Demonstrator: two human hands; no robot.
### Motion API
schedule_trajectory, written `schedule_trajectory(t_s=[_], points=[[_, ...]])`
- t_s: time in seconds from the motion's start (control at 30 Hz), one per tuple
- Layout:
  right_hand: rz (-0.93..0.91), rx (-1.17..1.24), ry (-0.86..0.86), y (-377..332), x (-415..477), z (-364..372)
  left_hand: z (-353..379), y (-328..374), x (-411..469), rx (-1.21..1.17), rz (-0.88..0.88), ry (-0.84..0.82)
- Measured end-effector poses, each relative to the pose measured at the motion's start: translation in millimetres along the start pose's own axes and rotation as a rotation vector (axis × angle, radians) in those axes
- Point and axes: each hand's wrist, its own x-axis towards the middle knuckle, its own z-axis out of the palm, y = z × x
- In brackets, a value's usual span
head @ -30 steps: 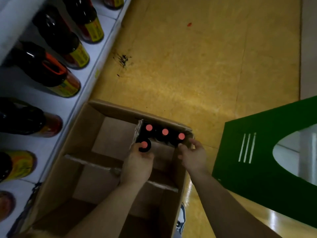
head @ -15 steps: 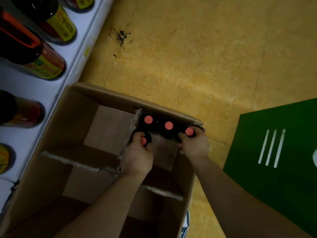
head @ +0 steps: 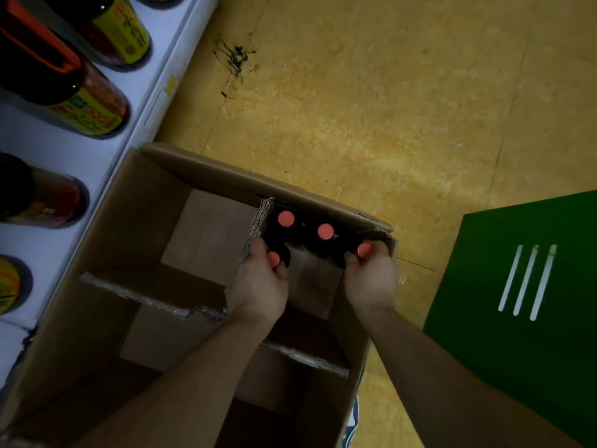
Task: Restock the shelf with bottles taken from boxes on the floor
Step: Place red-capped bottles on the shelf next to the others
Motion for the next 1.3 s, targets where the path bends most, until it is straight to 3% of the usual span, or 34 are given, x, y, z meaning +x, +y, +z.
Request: schedule_trajectory(t_s=[0.57, 1.3], points=[[-0.198, -0.076, -0.071, -1.1, -73.4, -58.8, -49.0, 8.2, -65.2, -0.035, 0.143, -0.014], [-0.398, -0.03, -0.08, -130.1, -183.4, -221.8, -211.1, 97.9, -182.7, -0.094, 0.304, 0.146]])
